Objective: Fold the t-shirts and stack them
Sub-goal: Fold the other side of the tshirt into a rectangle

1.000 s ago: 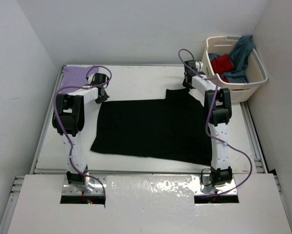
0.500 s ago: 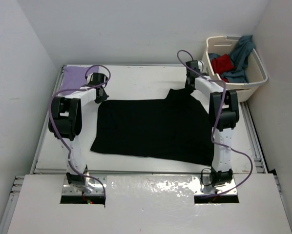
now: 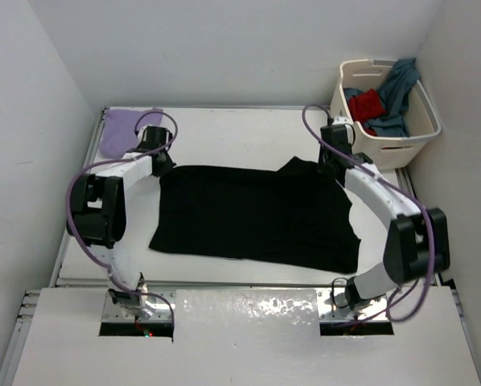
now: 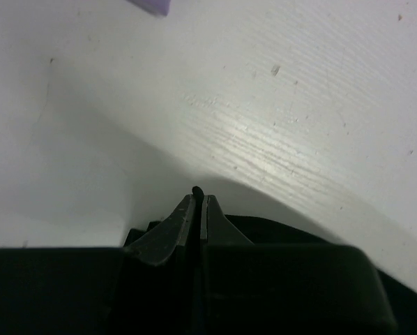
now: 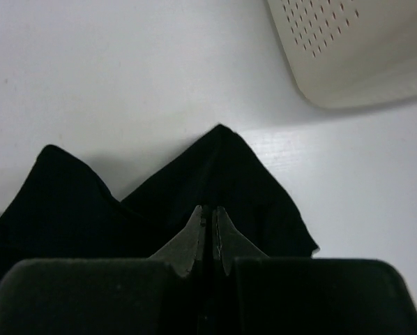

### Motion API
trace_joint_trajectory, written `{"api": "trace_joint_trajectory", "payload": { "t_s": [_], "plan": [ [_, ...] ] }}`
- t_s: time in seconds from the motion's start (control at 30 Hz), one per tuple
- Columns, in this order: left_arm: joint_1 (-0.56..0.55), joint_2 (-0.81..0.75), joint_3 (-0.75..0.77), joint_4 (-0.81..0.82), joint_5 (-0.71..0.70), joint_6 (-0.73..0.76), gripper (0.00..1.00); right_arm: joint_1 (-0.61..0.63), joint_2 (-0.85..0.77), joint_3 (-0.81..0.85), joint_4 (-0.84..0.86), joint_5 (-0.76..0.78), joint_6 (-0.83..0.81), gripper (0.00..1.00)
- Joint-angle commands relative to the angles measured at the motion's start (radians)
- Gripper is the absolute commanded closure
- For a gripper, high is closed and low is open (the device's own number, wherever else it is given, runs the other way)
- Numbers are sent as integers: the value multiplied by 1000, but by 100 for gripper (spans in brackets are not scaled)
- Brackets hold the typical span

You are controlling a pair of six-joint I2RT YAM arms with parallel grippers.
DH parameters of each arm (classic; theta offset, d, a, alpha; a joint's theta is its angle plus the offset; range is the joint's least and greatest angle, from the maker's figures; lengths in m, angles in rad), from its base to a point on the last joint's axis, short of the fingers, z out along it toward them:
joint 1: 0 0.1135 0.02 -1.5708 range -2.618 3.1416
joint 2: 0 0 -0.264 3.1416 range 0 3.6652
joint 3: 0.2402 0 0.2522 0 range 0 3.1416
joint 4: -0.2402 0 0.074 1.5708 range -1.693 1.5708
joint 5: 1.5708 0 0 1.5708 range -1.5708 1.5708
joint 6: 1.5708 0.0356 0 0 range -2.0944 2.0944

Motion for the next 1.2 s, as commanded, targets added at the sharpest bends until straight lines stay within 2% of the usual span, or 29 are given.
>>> {"api": "trace_joint_trajectory", "payload": {
  "t_s": [0.0, 0.4, 0.87, 1.17],
  "plan": [
    [-3, -83, -38, 37, -11, -11, 100, 16, -142, -88, -30, 34, -18, 100],
    [-7, -254, -196, 56, -13, -33, 100, 65, -534, -306, -225, -12, 10, 100],
    [-9, -330, -311, 52, -41, -62, 100, 199, -763, -539, -334, -143, 165, 100],
    [-9, -365, -346, 40, -67, -76, 100, 234, -817, -601, -372, -155, 176, 100]
  ]
}}
